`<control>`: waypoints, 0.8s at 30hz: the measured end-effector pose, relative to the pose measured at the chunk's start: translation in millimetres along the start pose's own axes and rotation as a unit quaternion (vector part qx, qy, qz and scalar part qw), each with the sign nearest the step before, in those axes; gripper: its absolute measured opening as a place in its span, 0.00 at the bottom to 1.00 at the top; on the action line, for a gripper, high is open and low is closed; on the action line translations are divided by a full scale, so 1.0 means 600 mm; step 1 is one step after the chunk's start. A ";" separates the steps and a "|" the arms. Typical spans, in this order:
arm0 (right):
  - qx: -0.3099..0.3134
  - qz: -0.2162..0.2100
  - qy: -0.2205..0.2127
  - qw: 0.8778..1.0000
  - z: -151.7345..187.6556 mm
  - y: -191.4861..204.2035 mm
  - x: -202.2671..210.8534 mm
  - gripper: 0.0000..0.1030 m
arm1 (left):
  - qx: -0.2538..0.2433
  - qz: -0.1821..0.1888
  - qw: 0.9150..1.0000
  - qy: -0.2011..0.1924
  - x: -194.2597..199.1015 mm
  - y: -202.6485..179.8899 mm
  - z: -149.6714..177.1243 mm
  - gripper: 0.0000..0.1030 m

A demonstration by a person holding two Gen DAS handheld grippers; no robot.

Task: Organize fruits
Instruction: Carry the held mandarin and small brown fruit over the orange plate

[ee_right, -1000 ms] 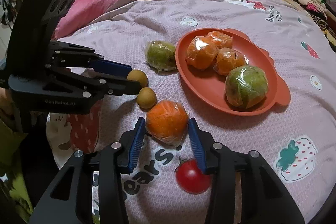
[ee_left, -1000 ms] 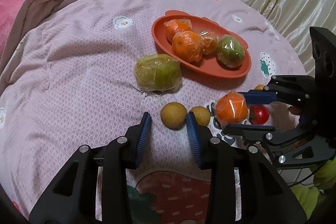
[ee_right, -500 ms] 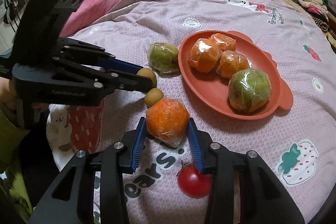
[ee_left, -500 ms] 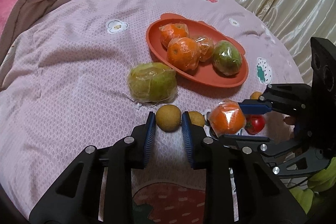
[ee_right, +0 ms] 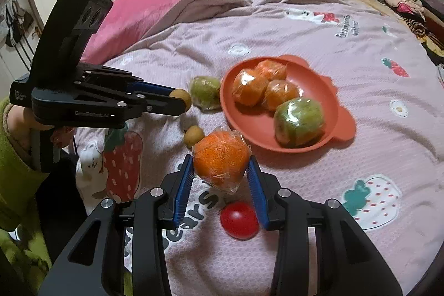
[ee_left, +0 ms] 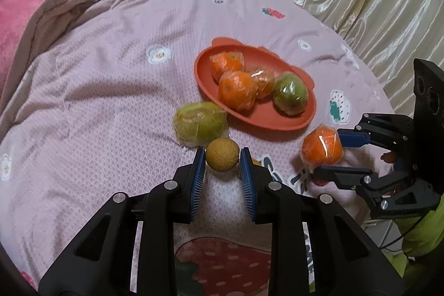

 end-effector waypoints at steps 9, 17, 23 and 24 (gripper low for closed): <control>-0.007 0.015 -0.025 1.000 -0.024 -0.034 0.033 0.36 | -0.015 0.002 1.000 -0.011 0.015 -0.025 -0.030 0.18; -0.014 0.032 -0.036 0.999 -0.044 -0.076 0.049 0.36 | -0.029 0.003 1.000 -0.005 0.002 -0.051 -0.054 0.18; -0.024 0.039 -0.043 0.998 -0.058 -0.109 0.054 0.36 | -0.041 -0.001 0.999 0.005 -0.010 -0.069 -0.064 0.18; -0.025 0.040 -0.044 0.998 -0.061 -0.115 0.054 0.36 | -0.044 -0.002 0.999 0.006 -0.012 -0.072 -0.067 0.18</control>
Point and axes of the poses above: each gripper's, at about its wrist camera, not at the fingertips, and x roughly against the way its jaws point, y to its left, z to its underside, the point moved 7 cm from there along -x, roughly the way its jaws point, and after that the axes turned 9 degrees about y, right-handed, at the moved point
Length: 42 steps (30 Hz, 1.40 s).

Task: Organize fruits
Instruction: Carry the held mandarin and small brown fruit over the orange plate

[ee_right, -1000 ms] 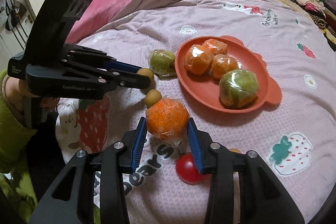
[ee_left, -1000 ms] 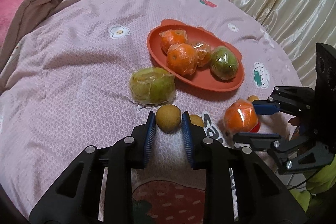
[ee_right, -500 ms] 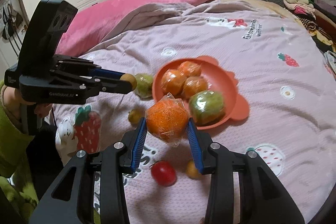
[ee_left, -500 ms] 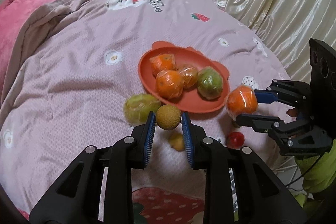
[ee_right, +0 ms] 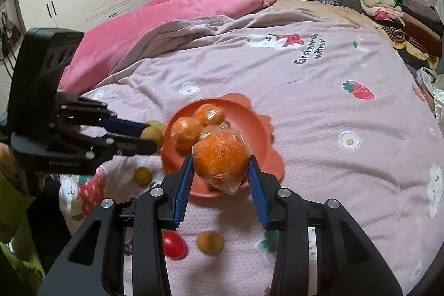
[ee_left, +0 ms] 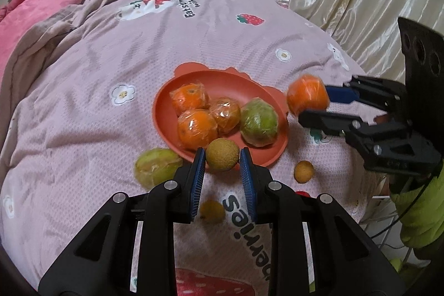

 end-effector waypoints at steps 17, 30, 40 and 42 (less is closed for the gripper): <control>0.004 0.011 0.015 1.000 -0.043 -0.046 -0.047 0.36 | -0.020 -0.015 0.999 0.028 -0.036 -0.026 -0.016 0.18; 0.014 -0.003 0.043 0.999 -0.056 -0.054 -0.086 0.36 | -0.024 -0.016 0.999 0.039 -0.054 -0.032 -0.019 0.18; 0.021 -0.009 0.063 0.998 -0.061 -0.052 -0.112 0.37 | -0.023 -0.013 0.999 0.041 -0.058 -0.031 -0.020 0.18; 0.021 -0.012 0.069 0.997 -0.061 -0.051 -0.119 0.37 | -0.023 -0.012 0.999 0.041 -0.058 -0.030 -0.021 0.18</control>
Point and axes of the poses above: each gripper's, at about its wrist camera, not at the fingertips, and x roughly against the way its jaws point, y to its left, z to its underside, the point moved 7 cm from there along -x, roughly the way its jaws point, and after that the axes turned 9 degrees about y, right-handed, at the moved point
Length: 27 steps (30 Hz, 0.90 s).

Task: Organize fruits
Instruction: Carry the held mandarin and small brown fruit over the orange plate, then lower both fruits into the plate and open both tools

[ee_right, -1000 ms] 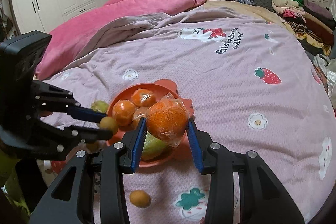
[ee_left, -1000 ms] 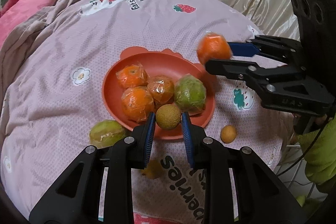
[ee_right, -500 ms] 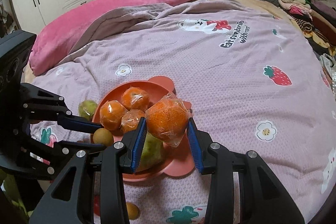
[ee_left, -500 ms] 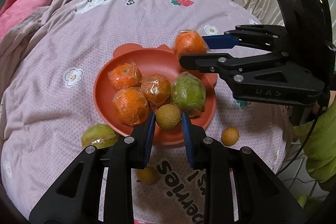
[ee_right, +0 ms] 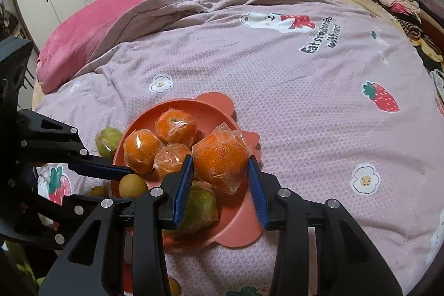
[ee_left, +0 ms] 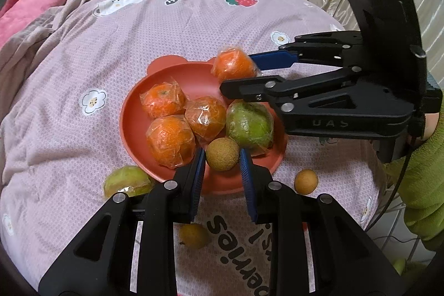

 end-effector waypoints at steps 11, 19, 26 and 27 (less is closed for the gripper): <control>0.002 -0.006 0.009 1.000 0.000 0.003 -0.011 0.38 | 0.003 0.001 1.000 0.000 0.000 0.004 -0.002 0.18; -0.003 -0.004 0.008 1.000 0.001 0.000 -0.008 0.43 | 0.004 0.000 1.000 -0.001 0.001 0.004 0.000 0.18; -0.017 0.007 0.000 1.000 0.004 -0.017 0.007 0.47 | 0.004 0.002 1.000 -0.003 0.002 0.003 0.000 0.18; -0.018 0.008 -0.001 1.000 0.005 -0.019 0.010 0.48 | 0.005 0.002 1.000 -0.003 0.002 0.003 0.000 0.18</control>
Point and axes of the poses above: each gripper's, at about its wrist camera, not at the fingertips, and x roughly against the way its jaws point, y to its left, z to its underside, the point moved 7 cm from there along -x, roughly the way its jaws point, and after that the axes turned 9 degrees about y, right-handed, at the moved point
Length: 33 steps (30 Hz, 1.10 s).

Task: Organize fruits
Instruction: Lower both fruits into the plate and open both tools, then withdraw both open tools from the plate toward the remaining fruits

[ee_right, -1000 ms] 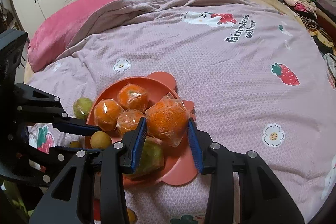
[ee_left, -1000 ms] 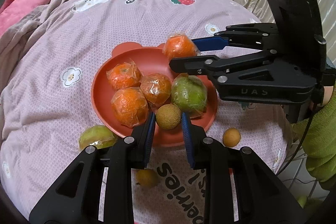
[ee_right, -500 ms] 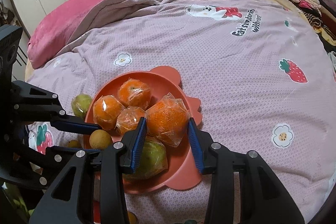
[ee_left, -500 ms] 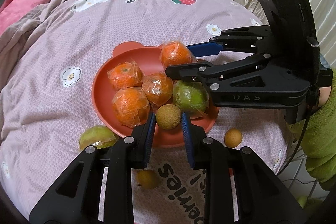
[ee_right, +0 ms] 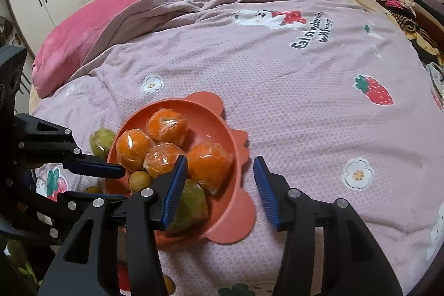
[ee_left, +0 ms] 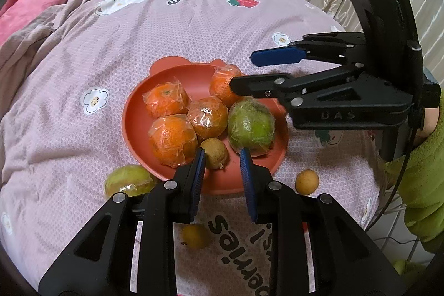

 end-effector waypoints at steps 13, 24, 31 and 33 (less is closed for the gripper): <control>-0.017 0.010 -0.018 1.000 0.010 -0.014 0.032 0.65 | 0.007 -0.001 1.000 -0.012 0.019 0.003 0.003 0.18; -0.027 0.019 -0.035 0.999 0.020 -0.005 0.060 0.81 | 0.023 -0.007 0.999 -0.032 0.047 0.019 0.006 0.33; -0.028 0.026 -0.039 0.999 0.027 0.003 0.071 0.85 | 0.039 -0.017 0.998 -0.045 0.067 0.035 0.011 0.46; -0.027 0.027 -0.041 0.998 0.030 0.006 0.075 0.85 | 0.043 -0.019 0.998 -0.049 0.072 0.040 0.013 0.51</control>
Point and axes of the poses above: each gripper's, at about its wrist camera, not at the fingertips, and x roughly against the way its jaws point, y to its left, z to its underside, the point moved 7 cm from there along -x, roughly the way its jaws point, and after that the axes turned 9 degrees about y, right-handed, at the moved point
